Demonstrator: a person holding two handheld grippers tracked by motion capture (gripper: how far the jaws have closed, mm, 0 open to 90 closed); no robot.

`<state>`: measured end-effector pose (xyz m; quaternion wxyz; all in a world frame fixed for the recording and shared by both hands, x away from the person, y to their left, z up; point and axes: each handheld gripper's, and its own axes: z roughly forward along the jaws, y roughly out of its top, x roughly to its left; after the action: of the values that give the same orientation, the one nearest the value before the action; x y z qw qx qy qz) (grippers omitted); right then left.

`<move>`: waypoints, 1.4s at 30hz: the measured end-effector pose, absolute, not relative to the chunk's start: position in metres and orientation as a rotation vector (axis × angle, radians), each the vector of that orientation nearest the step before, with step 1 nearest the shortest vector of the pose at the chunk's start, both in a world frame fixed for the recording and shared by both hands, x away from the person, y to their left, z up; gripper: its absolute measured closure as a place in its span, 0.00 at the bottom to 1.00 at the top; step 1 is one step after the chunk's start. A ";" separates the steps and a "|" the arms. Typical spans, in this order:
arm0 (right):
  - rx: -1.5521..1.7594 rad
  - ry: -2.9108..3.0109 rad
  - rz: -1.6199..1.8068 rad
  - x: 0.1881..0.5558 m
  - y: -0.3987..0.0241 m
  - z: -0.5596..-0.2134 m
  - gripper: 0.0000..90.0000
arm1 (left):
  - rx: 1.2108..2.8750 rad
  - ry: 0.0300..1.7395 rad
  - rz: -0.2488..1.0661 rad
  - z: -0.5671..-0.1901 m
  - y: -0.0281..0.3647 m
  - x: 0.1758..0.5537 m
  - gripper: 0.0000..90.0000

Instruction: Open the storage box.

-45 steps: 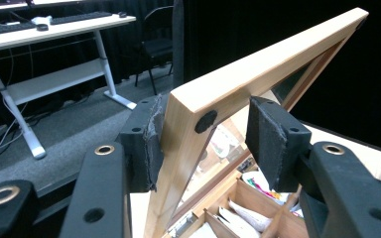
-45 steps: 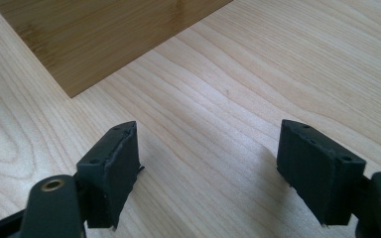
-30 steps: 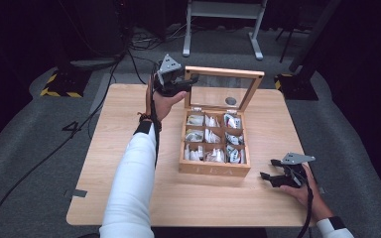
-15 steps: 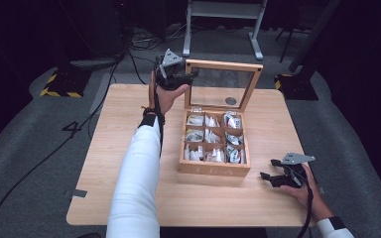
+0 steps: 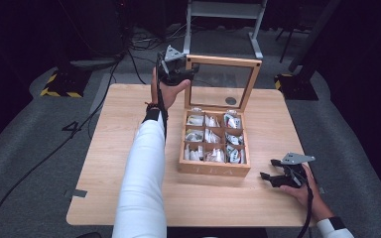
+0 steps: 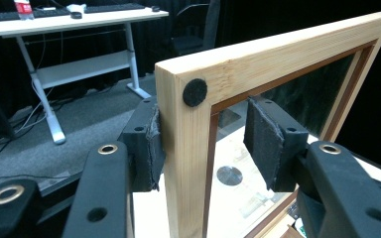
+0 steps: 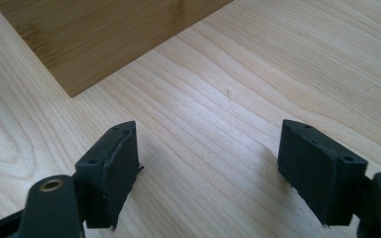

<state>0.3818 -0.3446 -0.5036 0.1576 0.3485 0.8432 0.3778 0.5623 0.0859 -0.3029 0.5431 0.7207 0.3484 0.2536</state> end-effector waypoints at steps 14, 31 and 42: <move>1.001 2.413 1.080 0.382 -0.344 -0.503 0.26 | 1.738 0.903 0.636 -0.314 0.079 0.575 0.60; 1.002 2.410 1.079 0.382 -0.344 -0.504 0.26 | 1.819 0.988 0.629 -0.342 0.071 0.588 0.56; 1.002 2.413 1.080 0.382 -0.344 -0.504 0.26 | 1.896 1.005 0.616 -0.367 0.071 0.587 0.55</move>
<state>0.3817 -0.3440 -0.5036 0.1567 0.3502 0.8429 0.3773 0.5871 0.0713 -0.3666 0.4391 0.7629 0.4045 0.2480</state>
